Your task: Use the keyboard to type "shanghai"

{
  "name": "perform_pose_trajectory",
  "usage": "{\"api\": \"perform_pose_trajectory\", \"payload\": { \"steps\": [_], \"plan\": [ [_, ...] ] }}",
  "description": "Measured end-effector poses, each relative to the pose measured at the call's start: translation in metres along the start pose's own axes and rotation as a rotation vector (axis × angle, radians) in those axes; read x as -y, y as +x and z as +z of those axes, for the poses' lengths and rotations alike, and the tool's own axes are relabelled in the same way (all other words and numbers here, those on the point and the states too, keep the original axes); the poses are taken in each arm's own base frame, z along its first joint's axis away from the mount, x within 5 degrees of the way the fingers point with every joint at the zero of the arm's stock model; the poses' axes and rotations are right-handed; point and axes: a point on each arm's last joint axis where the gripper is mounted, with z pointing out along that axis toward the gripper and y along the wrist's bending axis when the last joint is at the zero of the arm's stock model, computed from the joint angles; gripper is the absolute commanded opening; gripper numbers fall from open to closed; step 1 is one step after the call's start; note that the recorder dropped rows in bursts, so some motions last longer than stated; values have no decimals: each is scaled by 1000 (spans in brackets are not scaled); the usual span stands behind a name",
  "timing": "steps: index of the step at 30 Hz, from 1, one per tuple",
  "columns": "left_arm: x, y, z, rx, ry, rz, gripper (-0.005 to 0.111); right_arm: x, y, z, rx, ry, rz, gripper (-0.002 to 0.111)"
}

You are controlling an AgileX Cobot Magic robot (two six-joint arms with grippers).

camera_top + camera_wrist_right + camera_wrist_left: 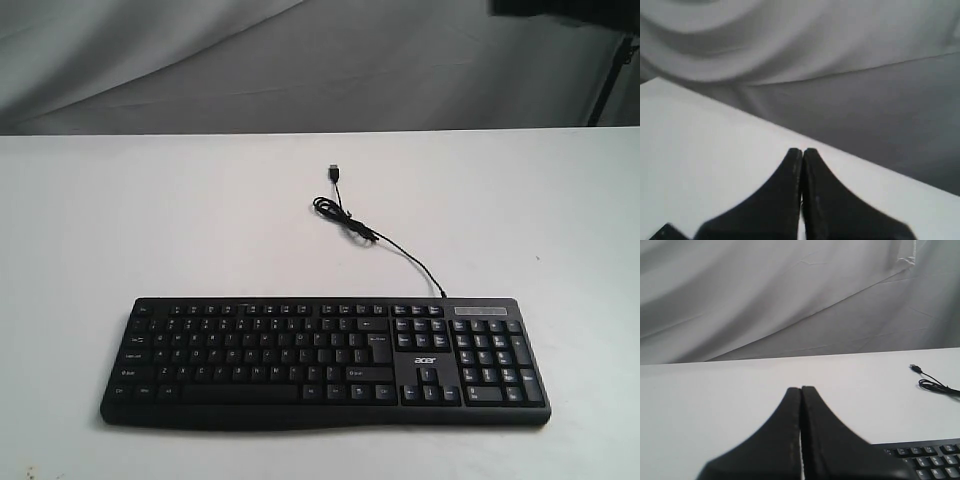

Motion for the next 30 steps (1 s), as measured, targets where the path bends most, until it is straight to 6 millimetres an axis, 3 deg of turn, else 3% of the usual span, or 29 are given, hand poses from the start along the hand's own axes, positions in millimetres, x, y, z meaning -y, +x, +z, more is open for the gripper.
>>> {"api": "perform_pose_trajectory", "payload": {
  "steps": [1, 2, 3, 4, 5, 6, 8, 11, 14, 17, 30],
  "plan": [
    [0, 0, 0, 0, 0, 0, 0, 6, 0, -13, 34, 34, 24, 0],
    [0, 0, 0, 0, 0, 0, 0, 22, 6, -46, 109, 135, 76, 0],
    [0, 0, 0, 0, 0, 0, 0, 27, 11, -59, 136, 180, 94, 0],
    [0, 0, 0, 0, 0, 0, 0, 38, 28, -87, 185, 301, 127, 0],
    [0, 0, 0, 0, 0, 0, 0, 41, 40, -99, 199, 362, 141, 0],
    [0, 0, 0, 0, 0, 0, 0, 46, 69, -114, 194, 477, 169, 0],
    [0, 0, 0, 0, 0, 0, 0, 45, 110, -132, 195, 601, 195, 0],
    [0, 0, 0, 0, 0, 0, 0, 39, 162, -138, 171, 680, 217, 0],
    [0, 0, 0, 0, 0, 0, 0, 34, 196, -137, 136, 692, 204, 0],
    [0, 0, 0, 0, 0, 0, 0, 32, 204, -138, 138, 698, 177, 0],
    [0, 0, 0, 0, 0, 0, 0, 28, 206, -142, 148, 684, 171, 0]
  ]
}}
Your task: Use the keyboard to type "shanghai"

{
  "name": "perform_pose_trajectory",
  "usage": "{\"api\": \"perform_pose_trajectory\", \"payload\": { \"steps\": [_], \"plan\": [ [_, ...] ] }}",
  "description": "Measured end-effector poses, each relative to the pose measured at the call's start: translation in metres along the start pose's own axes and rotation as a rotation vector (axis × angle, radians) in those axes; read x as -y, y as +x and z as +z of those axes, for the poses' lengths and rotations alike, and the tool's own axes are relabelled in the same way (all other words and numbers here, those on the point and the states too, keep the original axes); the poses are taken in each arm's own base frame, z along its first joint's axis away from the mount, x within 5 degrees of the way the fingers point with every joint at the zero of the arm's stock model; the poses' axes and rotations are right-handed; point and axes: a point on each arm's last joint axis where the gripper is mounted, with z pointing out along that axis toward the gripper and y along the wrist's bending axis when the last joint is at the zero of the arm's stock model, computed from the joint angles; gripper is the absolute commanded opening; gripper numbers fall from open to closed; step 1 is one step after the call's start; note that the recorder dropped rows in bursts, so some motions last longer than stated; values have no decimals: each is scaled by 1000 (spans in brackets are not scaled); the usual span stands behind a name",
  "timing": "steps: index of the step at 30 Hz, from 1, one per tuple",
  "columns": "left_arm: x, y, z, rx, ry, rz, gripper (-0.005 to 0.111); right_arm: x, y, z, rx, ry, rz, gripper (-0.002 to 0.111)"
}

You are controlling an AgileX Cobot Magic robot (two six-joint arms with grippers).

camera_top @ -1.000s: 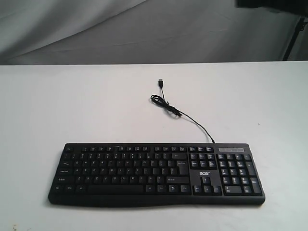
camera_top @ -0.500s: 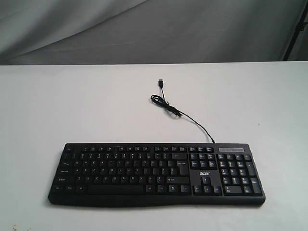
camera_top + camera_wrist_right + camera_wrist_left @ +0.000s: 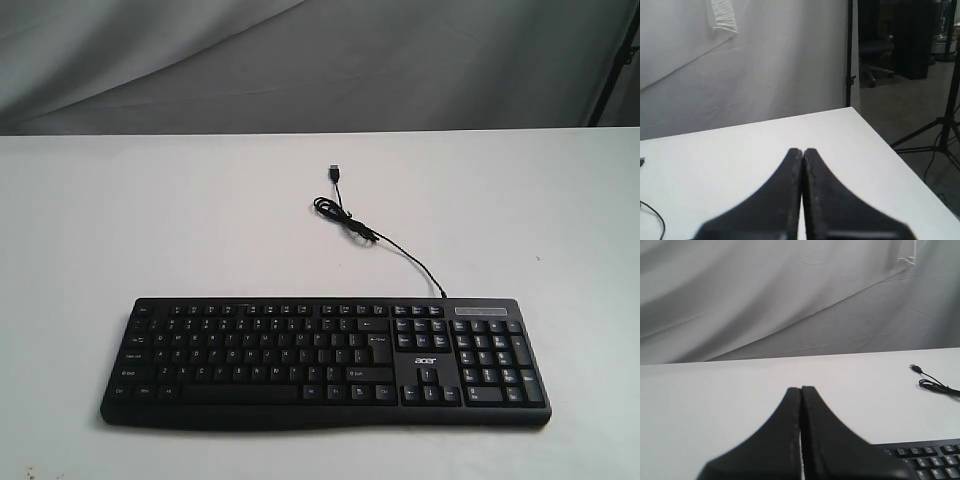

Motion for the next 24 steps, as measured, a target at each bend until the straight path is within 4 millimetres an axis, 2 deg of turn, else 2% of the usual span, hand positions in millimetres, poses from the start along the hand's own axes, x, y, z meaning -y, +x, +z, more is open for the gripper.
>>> {"api": "perform_pose_trajectory", "payload": {
  "steps": [4, 11, 24],
  "plan": [
    [0, 0, 0, 0, 0, 0, 0, 2, 8, -4, -8, 18, -68, 0],
    [0, 0, 0, 0, 0, 0, 0, 5, 43, 4, -99, 23, -70, 0],
    [0, 0, 0, 0, 0, 0, 0, 5, 48, 4, -136, 22, -65, 0]
  ]
}}
